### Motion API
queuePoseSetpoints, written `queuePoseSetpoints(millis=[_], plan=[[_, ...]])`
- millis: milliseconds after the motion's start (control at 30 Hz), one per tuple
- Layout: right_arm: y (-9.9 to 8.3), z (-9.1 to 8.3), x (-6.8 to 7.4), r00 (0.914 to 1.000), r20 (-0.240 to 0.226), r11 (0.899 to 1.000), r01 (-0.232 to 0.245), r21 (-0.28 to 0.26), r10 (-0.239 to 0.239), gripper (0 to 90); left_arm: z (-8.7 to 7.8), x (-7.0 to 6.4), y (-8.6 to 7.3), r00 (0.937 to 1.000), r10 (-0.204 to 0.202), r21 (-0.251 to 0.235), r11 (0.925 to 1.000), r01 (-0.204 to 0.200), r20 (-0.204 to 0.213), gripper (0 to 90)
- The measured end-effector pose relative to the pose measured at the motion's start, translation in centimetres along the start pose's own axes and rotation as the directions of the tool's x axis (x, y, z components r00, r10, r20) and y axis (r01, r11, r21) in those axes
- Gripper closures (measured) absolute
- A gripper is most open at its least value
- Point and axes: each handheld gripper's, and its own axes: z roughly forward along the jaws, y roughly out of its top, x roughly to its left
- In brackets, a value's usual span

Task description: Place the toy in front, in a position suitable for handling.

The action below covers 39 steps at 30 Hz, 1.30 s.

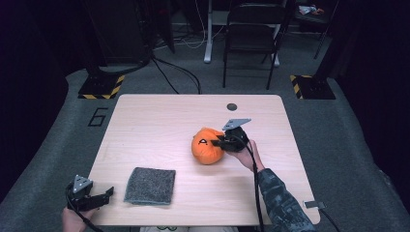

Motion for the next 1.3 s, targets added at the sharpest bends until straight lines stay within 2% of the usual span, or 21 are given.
queuePoseSetpoints(millis=[67, 133, 300, 367, 400, 500, 533, 567, 600, 733, 800, 1000, 1200, 1300], plan=[[-0.1, 0.1, -0.3, 0.9998, -0.006, 1.0, -0.02, -0.004, 0.02, 69.0, 0.0, 0.0, 0.0, 1.0, 0.001, -0.003, 1.0, -0.001, -0.001, 12.3], [0.0, 0.0, -0.2, 0.9999, 0.006, 1.0, -0.01, 0.003, 0.01, 59.9, 0.0, 0.0, 0.0, 1.0, 0.002, -0.002, 1.0, -0.002, 0.0, 12.4], [0.3, -0.7, 0.0, 0.9996, 0.021, 1.0, -0.019, -0.001, 0.019, 34.6, 0.0, 0.1, 0.0, 1.0, 0.006, 0.003, 1.0, -0.006, 0.001, 12.3], [0.4, -1.0, 0.0, 0.9997, 0.014, 1.0, -0.019, -0.003, 0.019, 27.7, -0.1, 0.2, 0.1, 0.9999, 0.012, 0.016, 0.9998, -0.012, 0.007, 12.1], [0.4, -1.1, 0.0, 0.9995, 0.018, 1.0, -0.025, 0.003, 0.025, 25.2, 0.0, 0.2, 0.1, 0.9999, 0.01, 0.005, 0.9999, -0.01, 0.005, 12.0], [0.5, -1.7, 0.1, 0.9988, 0.022, 0.999, -0.044, 0.004, 0.044, 21.2, 0.0, 0.4, 0.3, 0.9998, 0.012, 0.024, 0.9996, -0.013, 0.015, 11.9], [0.5, -1.9, 0.1, 0.9983, 0.028, 0.999, -0.051, 0.005, 0.051, 20.6, 0.1, 0.5, 0.2, 0.9999, 0.005, 0.007, 1.0, -0.005, 0.01, 11.9], [0.6, -2.1, 0.2, 0.9977, 0.03, 0.998, -0.06, 0.002, 0.06, 19.2, 0.0, 0.6, 0.3, 0.9999, -0.002, 0.011, 0.9999, 0.002, 0.011, 11.9], [0.6, -2.3, 0.2, 0.9971, 0.031, 0.998, -0.07, 0.006, 0.07, 18.1, -0.1, 0.8, 0.3, 0.9997, -0.005, 0.023, 0.9997, 0.004, 0.022, 11.9], [0.5, -3.0, 0.5, 0.9945, 0.063, 0.996, -0.085, 0.013, 0.084, 15.2, -0.2, 0.6, 0.8, 0.9981, -0.027, 0.022, 0.9994, 0.025, 0.056, 11.9], [0.3, -3.4, 0.5, 0.9918, 0.073, 0.994, -0.106, 0.01, 0.105, 14.8, -0.4, 0.3, 1.2, 0.9975, -0.014, 0.016, 0.9998, 0.013, 0.069, 11.9], [-0.6, -5.2, 0.5, 0.9822, 0.137, 0.991, -0.132, 0.014, 0.129, 14.1, -0.9, -1.3, 2.7, 0.9944, 0.013, -0.026, 0.9996, -0.01, 0.105, 11.9], [-2.2, -7.3, 0.6, 0.9666, 0.196, 0.985, -0.172, 0.02, 0.165, 13.1, -0.5, -3.0, 4.0, 0.9887, 0.051, -0.019, 0.9986, -0.049, 0.141, 11.9], [-3.1, -8.1, 0.7, 0.9586, 0.222, 0.981, -0.19, 0.031, 0.179, 12.6, -0.2, -4.1, 4.5, 0.9885, 0.077, -0.008, 0.997, -0.077, 0.13, 12.0]])
